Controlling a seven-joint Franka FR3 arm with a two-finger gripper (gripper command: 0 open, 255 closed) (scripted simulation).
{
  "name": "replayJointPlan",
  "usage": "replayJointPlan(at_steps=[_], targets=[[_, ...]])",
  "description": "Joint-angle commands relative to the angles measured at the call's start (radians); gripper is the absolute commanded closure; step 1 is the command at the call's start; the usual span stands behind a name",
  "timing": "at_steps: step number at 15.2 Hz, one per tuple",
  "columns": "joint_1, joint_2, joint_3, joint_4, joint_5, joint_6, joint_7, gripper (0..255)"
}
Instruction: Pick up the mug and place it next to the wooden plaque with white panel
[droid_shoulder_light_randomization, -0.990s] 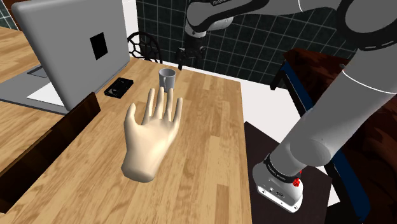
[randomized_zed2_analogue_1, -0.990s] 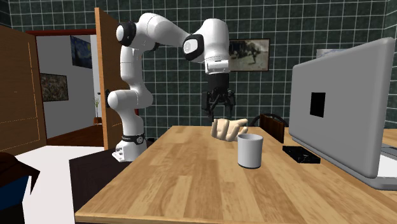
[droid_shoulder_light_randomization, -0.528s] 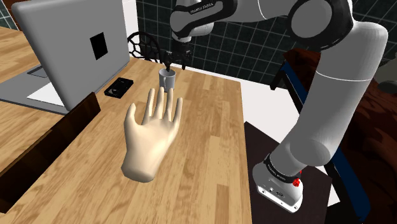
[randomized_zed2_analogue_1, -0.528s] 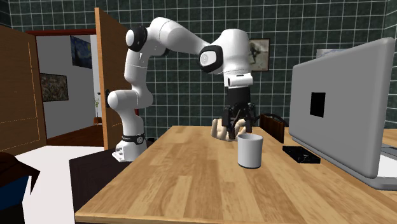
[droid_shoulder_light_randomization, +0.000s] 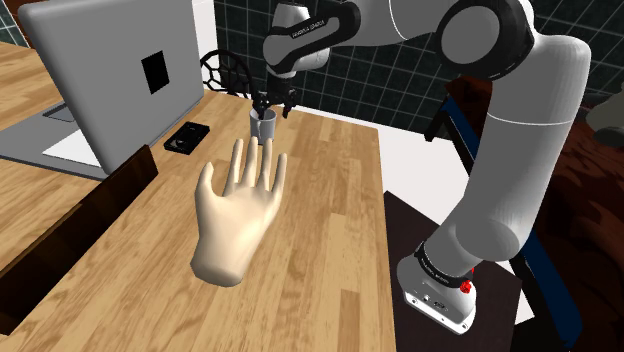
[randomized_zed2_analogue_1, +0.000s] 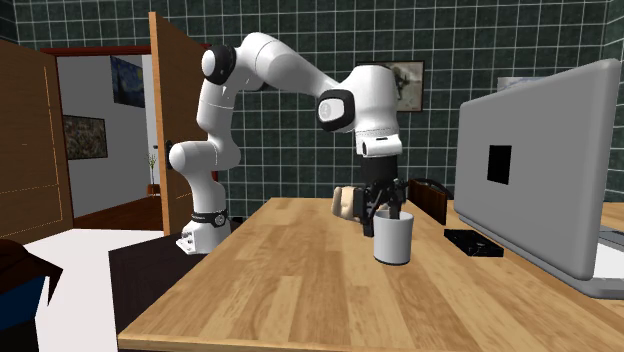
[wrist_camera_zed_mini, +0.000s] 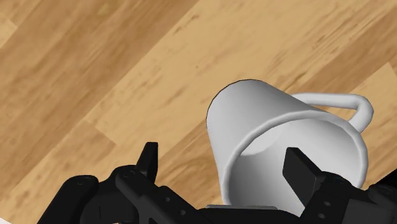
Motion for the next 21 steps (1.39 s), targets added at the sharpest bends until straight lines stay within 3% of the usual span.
replayJointPlan(at_steps=[1, 7, 8, 17, 21], targets=[[0.0, 0.004, 0.0, -0.002, 0.0, 0.006, 0.0, 0], [0.0, 0.004, 0.0, -0.001, 0.0, 0.006, 0.0, 0], [0.0, 0.004, 0.0, -0.001, 0.0, 0.006, 0.0, 255], [0.0, 0.004, 0.0, -0.002, 0.0, 0.006, 0.0, 255], [0.001, -0.019, -0.001, 0.02, -0.002, -0.039, 0.004, 255]])
